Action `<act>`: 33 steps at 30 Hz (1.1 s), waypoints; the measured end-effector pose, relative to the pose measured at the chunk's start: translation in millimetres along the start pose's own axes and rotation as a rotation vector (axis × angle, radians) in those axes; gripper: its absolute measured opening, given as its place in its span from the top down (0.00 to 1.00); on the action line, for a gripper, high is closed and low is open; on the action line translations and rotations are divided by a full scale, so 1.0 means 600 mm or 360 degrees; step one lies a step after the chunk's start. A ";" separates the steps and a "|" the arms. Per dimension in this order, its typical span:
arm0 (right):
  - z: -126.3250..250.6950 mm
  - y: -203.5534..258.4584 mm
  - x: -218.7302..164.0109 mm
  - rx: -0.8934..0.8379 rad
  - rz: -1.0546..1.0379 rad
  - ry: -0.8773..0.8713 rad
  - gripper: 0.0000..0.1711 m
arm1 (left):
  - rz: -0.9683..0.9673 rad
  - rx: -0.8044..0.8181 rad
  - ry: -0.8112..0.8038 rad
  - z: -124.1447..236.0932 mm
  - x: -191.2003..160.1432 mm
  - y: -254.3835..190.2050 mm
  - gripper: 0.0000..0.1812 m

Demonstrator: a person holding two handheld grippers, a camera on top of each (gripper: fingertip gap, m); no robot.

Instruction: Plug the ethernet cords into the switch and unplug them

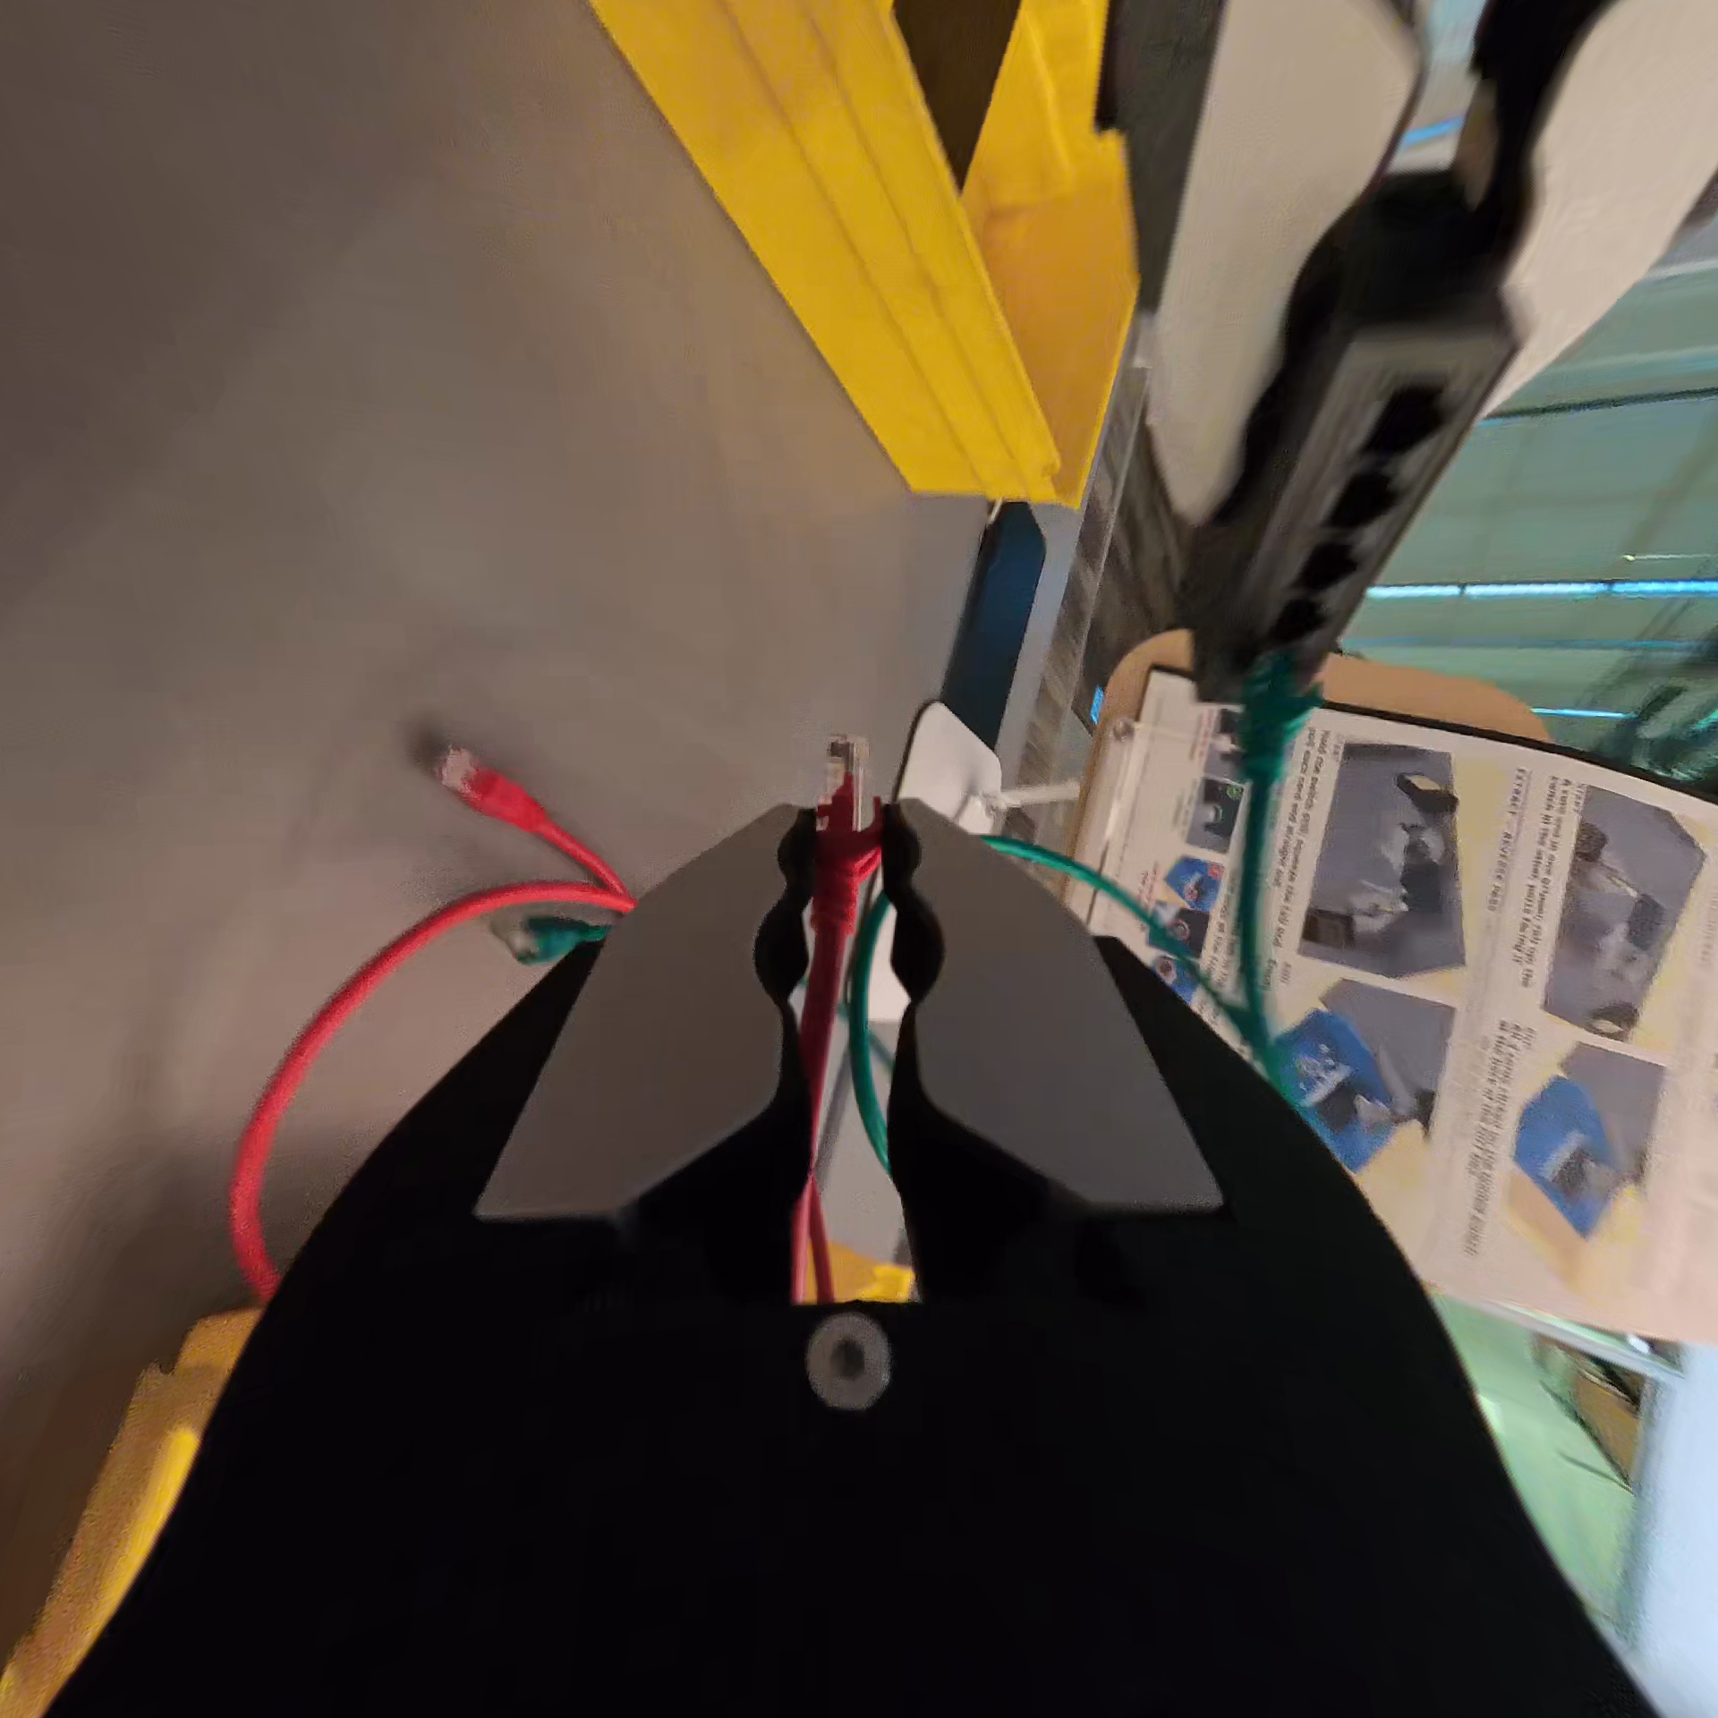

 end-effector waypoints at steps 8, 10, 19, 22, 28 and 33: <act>0.236 -0.073 -0.104 -0.0469 -0.0616 0.0106 0.91 | -0.0121 0.0187 -0.0013 0.042 -0.004 0.058 0.83; 0.306 -0.049 -0.160 -0.0541 -0.0894 0.0248 0.91 | -0.0147 0.0197 0.0030 0.041 -0.010 0.059 0.83; 0.394 -0.143 -0.149 -0.1243 -0.0702 -0.0022 0.92 | -0.0080 0.0170 0.0106 0.041 -0.032 0.064 0.83; 0.377 -0.163 -0.082 -0.1260 -0.0568 -0.0097 0.92 | -0.0057 0.0142 0.0117 0.036 -0.040 0.059 0.83; 0.331 -0.253 -0.043 -0.1082 -0.0356 0.0095 0.92 | -0.0030 0.0156 0.0138 0.039 -0.053 0.067 0.83; 0.383 -0.344 -0.034 -0.1014 -0.0325 0.0315 0.92 | -0.0003 0.0129 0.0145 0.038 -0.061 0.066 0.83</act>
Point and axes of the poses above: each gripper's, where its closed fingertips meet, z back along the fingers, x out of its top, y = z × x across the jaws, the point moved 1 cm from there along z, back along the fingers, and after that the axes turned 15 degrees about -y, right-handed, at the moved point
